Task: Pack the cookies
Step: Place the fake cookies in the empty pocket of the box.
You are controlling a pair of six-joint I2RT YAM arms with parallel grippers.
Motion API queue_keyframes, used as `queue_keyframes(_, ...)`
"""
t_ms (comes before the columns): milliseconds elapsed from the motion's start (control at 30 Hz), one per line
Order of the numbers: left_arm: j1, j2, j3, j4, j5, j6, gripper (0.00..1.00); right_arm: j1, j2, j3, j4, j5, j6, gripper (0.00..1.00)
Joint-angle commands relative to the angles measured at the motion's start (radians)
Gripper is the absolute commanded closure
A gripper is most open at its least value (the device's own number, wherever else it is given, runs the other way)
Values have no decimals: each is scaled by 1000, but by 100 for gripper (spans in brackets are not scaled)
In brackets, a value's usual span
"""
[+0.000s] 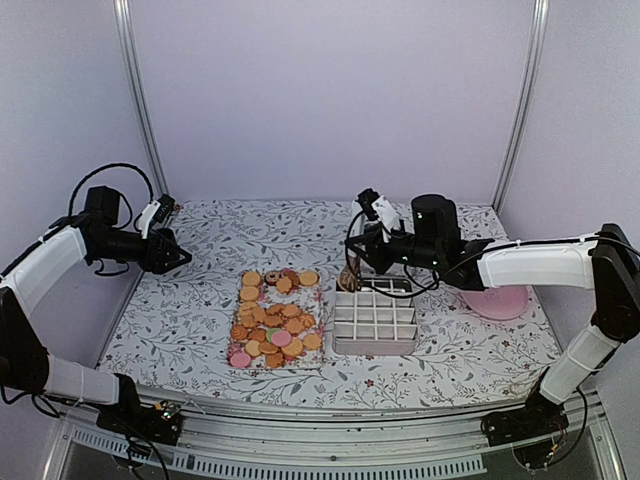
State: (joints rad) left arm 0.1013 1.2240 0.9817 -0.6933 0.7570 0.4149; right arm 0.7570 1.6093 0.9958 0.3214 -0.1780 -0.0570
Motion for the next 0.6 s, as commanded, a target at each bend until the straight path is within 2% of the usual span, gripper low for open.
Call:
queue_keyframes(0,6,5,5,2,21,9,31,0,0,41,34,17,-21,100)
queue_keyframes(567,6,3,15,2,24,6,31,1,27,49,18,6,-53,100)
